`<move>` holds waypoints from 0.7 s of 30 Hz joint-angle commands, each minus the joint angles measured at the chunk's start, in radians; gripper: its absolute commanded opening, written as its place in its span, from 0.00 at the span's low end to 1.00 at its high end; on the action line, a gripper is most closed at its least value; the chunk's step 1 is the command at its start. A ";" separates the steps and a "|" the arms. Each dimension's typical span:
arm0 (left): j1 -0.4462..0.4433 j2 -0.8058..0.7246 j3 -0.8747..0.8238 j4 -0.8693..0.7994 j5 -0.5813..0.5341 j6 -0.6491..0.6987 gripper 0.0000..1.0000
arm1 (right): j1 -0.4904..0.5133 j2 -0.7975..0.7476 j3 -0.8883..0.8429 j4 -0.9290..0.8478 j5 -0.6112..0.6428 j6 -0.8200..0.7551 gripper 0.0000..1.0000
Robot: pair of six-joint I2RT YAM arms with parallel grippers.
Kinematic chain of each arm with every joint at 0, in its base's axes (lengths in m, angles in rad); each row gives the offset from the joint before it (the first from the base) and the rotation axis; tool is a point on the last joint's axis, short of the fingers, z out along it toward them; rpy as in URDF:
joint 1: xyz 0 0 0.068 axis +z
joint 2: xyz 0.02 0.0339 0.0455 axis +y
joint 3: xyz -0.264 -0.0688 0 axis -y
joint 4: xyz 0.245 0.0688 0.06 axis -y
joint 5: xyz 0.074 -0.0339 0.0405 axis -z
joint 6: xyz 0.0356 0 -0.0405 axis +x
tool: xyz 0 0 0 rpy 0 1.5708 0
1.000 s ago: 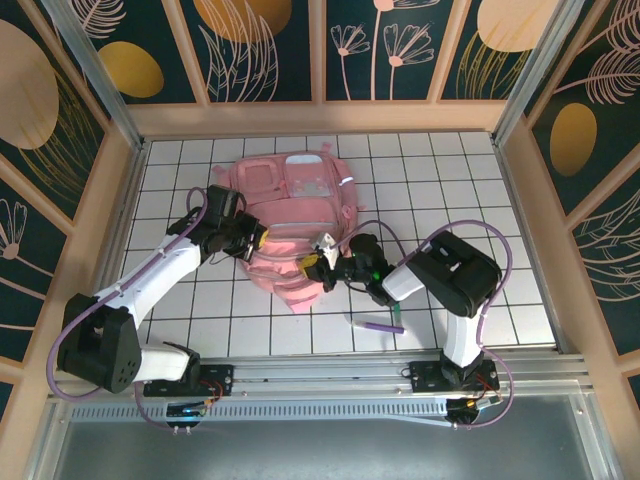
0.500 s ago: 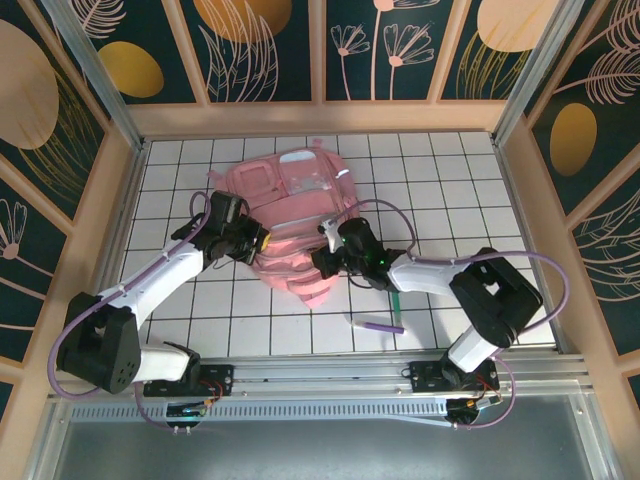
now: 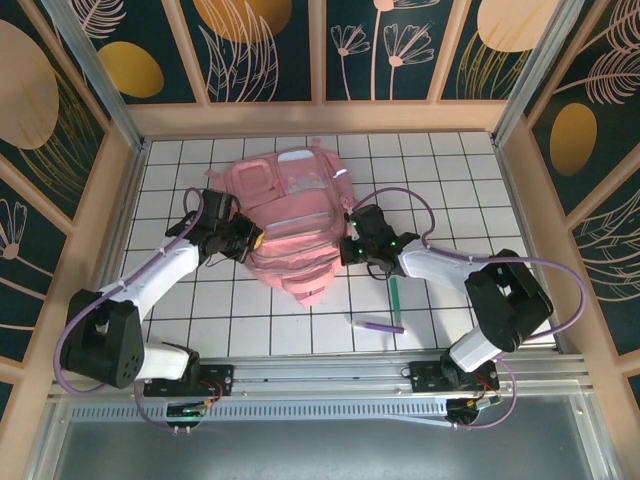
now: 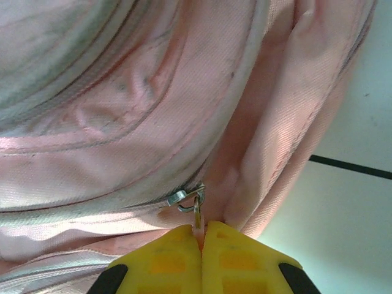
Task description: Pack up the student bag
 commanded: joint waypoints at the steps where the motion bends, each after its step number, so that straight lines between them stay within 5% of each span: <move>1: 0.075 0.032 0.021 -0.083 -0.048 0.148 0.00 | -0.063 -0.009 0.018 -0.111 0.115 -0.065 0.00; 6: 0.184 0.194 0.177 -0.184 -0.076 0.347 0.00 | 0.057 -0.110 0.017 -0.080 0.043 -0.206 0.00; 11: 0.195 0.412 0.427 -0.265 -0.134 0.496 0.00 | 0.208 -0.134 0.042 -0.024 -0.099 -0.272 0.00; 12: 0.194 0.439 0.469 -0.273 -0.135 0.509 0.16 | 0.218 -0.121 0.052 -0.012 -0.110 -0.260 0.00; 13: 0.194 0.464 0.514 -0.282 -0.134 0.518 0.46 | 0.228 -0.101 0.059 0.009 -0.125 -0.253 0.00; 14: 0.194 0.473 0.548 -0.293 -0.132 0.517 0.65 | 0.233 -0.074 0.068 0.031 -0.130 -0.247 0.00; 15: 0.194 0.465 0.565 -0.302 -0.132 0.505 0.74 | 0.235 -0.047 0.079 0.045 -0.135 -0.243 0.00; 17: 0.193 0.408 0.543 -0.315 -0.134 0.450 0.85 | 0.233 0.022 0.112 0.085 -0.131 -0.244 0.00; 21: 0.162 0.233 0.344 -0.334 -0.145 0.311 0.86 | 0.221 0.142 0.206 0.120 -0.160 -0.243 0.00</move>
